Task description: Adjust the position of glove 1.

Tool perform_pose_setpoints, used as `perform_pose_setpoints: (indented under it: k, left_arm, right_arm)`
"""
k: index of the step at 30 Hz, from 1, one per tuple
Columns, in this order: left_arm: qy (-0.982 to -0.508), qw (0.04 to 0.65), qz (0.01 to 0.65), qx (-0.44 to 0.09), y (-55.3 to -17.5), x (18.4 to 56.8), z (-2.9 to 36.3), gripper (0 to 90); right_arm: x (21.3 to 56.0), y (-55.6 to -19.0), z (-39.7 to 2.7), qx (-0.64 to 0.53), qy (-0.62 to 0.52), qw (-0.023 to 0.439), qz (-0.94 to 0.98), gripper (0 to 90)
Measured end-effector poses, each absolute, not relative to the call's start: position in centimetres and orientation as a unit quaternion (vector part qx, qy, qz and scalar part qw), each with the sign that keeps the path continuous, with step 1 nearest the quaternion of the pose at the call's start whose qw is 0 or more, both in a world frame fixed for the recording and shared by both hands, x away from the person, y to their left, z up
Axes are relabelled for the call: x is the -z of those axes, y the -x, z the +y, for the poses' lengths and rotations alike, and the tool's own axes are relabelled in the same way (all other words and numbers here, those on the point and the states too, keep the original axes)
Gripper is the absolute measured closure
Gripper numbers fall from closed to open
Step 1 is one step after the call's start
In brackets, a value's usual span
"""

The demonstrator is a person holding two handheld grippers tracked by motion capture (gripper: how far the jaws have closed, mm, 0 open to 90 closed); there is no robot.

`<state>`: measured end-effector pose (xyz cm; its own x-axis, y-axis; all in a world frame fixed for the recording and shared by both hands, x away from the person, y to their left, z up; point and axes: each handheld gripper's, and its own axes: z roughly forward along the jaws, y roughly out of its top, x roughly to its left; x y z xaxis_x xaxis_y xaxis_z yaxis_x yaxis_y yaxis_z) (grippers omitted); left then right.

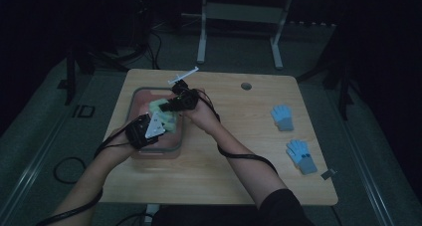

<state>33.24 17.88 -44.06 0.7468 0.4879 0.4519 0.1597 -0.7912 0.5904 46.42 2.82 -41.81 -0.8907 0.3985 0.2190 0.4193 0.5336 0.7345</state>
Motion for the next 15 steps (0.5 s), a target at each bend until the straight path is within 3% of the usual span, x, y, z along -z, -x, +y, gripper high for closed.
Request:
perform_pose_setpoints:
  k: [15]
  left_arm:
    - [-0.919,0.225,0.198,-0.258,-35.9,47.1,19.5,78.2]
  right_arm:
    - [45.3,-47.7,6.1,0.395,0.243,0.02,-0.886,72.8]
